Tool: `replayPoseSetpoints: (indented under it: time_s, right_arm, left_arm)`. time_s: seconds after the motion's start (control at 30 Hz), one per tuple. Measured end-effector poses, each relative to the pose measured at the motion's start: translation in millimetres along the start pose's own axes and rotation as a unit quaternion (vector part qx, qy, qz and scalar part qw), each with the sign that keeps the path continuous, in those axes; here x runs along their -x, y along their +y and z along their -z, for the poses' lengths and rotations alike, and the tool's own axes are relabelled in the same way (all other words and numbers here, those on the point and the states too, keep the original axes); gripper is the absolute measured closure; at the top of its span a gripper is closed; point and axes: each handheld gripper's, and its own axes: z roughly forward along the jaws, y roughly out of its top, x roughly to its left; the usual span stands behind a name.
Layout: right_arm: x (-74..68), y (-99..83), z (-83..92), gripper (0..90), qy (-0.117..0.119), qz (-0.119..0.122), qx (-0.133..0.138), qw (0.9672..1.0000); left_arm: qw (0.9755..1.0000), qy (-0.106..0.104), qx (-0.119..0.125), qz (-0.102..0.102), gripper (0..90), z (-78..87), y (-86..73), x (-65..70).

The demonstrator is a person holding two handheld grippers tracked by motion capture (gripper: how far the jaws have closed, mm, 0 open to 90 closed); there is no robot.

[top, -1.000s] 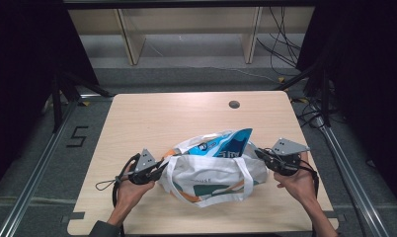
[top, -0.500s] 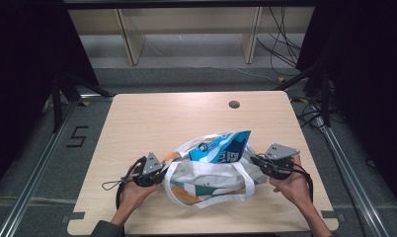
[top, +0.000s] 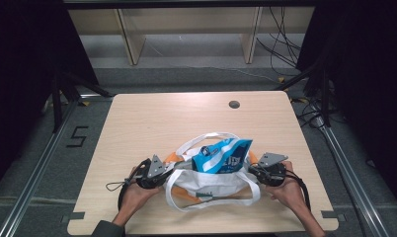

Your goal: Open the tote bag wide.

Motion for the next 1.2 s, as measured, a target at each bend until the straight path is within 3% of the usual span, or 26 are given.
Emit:
replayPoseSetpoints:
  time_s: [0.07,0.13,0.17,0.3,0.33,0.37,0.43,0.47,0.5,0.53,0.57,0.6,0.67,0.73,0.77,0.8,0.87,1.03,1.07,1.1,1.2]
  right_arm:
    - [2.4,-4.2,-6.6,88.0,0.015,-0.016,-0.005,0.9998]
    - [3.8,-4.1,-6.2,88.1,0.017,-0.014,-0.007,0.9997]
    - [3.8,-5.0,-8.0,88.1,0.012,-0.012,0.0,0.9998]
    - [5.4,-4.2,-9.3,88.0,0.005,-0.012,0.006,0.9999]
    - [6.7,-3.5,-9.8,87.9,0.008,-0.02,0.005,0.9998]
    - [7.4,-2.5,-9.8,87.9,0.007,-0.03,0.006,0.9995]
    - [7.0,-1.0,-8.3,87.7,0.001,-0.025,0.009,0.9996]
    - [7.9,0.4,-5.7,87.4,0.006,-0.033,0.016,0.9993]
    - [7.9,0.4,-5.7,87.4,0.006,-0.033,0.016,0.9993]
    - [10.5,0.9,-4.6,87.0,0.003,-0.034,0.028,0.9991]
    - [11.8,1.6,-3.1,87.0,0.011,-0.046,0.03,0.9984]
    - [14.0,2.3,-1.7,86.9,0.006,-0.044,0.038,0.9983]
    - [15.6,4.0,-0.6,86.8,0.005,-0.041,0.041,0.9983]
    - [14.7,5.3,-0.1,86.6,0.005,-0.049,0.043,0.9979]
    - [14.6,5.7,0.4,86.3,0.006,-0.049,0.043,0.9978]
    - [15.2,5.8,0.2,86.0,0.004,-0.045,0.046,0.9979]
    - [15.9,7.7,1.2,84.8,0.01,-0.058,0.045,0.9973]
    - [16.8,9.9,3.0,81.4,0.002,-0.059,0.054,0.9968]
    - [15.4,10.3,3.6,79.8,0.002,-0.071,0.054,0.996]
    - [17.6,11.6,5.6,77.3,-0.001,-0.063,0.06,0.9962]
    - [19.0,15.2,15.8,70.6,-0.001,-0.084,0.072,0.9939]
  left_arm:
    - [0.9999,-0.006,0.001,0.009,84.7,-0.5,-0.5,-1.7]
    - [0.9999,-0.009,-0.005,0.005,84.7,0.4,-0.1,-3.2]
    - [0.9999,-0.01,0.0,0.011,84.6,-0.7,0.1,-2.6]
    - [0.9999,-0.011,-0.008,0.006,82.8,0.2,1.8,-6.1]
    - [0.9997,-0.01,-0.004,0.023,81.3,0.2,1.6,-5.8]
    - [0.9997,-0.012,-0.003,0.021,79.5,0.9,1.7,-7.8]
    - [0.9994,-0.015,-0.001,0.03,75.5,4.3,2.4,-11.9]
    - [0.9981,-0.015,0.018,0.057,70.7,9.9,4.5,-14.0]
    - [0.9981,-0.015,0.018,0.057,65.8,9.9,4.5,-14.0]
    - [0.9959,-0.017,0.029,0.084,65.8,14.4,7.0,-13.3]
    - [0.993,-0.029,0.046,0.105,60.2,21.7,10.0,-14.9]
    - [0.9906,-0.04,0.061,0.115,57.1,30.2,13.3,-17.0]
    - [0.9882,-0.039,0.087,0.12,54.9,39.9,17.6,-19.1]
    - [0.9815,-0.05,0.116,0.144,52.7,53.9,24.2,-22.1]
    - [0.9793,-0.057,0.126,0.148,53.4,59.9,27.6,-23.3]
    - [0.9779,-0.062,0.134,0.148,53.8,65.5,31.5,-23.7]
    - [0.9796,-0.067,0.139,0.128,54.5,75.0,39.1,-23.7]
    - [0.9792,-0.09,0.137,0.12,54.6,92.3,54.4,-8.4]
    - [0.9745,-0.118,0.142,0.128,54.5,92.9,56.7,-0.7]
    - [0.974,-0.124,0.141,0.127,53.9,93.0,58.3,4.8]
    - [0.9793,-0.126,0.129,0.093,49.1,86.3,63.3,15.8]
